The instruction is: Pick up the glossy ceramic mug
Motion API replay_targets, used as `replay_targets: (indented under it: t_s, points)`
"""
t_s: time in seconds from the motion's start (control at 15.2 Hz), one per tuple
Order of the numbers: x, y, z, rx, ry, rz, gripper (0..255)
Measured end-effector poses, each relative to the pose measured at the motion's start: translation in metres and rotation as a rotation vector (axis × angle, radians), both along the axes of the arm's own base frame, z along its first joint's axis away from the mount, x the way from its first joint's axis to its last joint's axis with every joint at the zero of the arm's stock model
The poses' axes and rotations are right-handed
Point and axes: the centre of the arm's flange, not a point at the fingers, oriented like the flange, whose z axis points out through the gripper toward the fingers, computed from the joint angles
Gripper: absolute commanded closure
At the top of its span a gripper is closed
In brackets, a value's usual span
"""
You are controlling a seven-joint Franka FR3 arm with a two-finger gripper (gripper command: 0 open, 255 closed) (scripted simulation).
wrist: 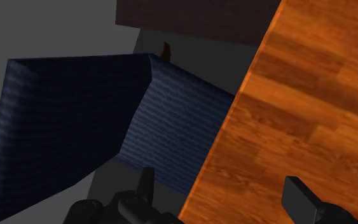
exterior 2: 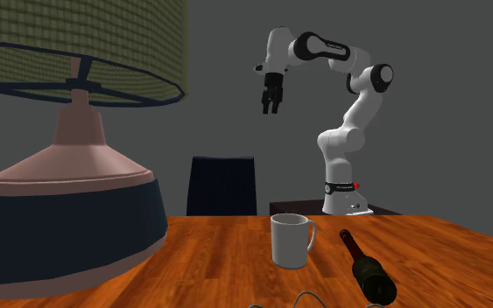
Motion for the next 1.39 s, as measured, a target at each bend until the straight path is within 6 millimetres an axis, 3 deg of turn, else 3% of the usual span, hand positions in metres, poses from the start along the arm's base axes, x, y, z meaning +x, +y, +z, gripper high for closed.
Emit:
replay_targets:
  t_s: [0.26, 1.39]
  points:
    - [0.008, 0.018, -0.018, 0.009, 0.006, 0.004, 0]
    - [0.064, 0.172, -0.157, 0.086, 0.048, 0.027, 0]
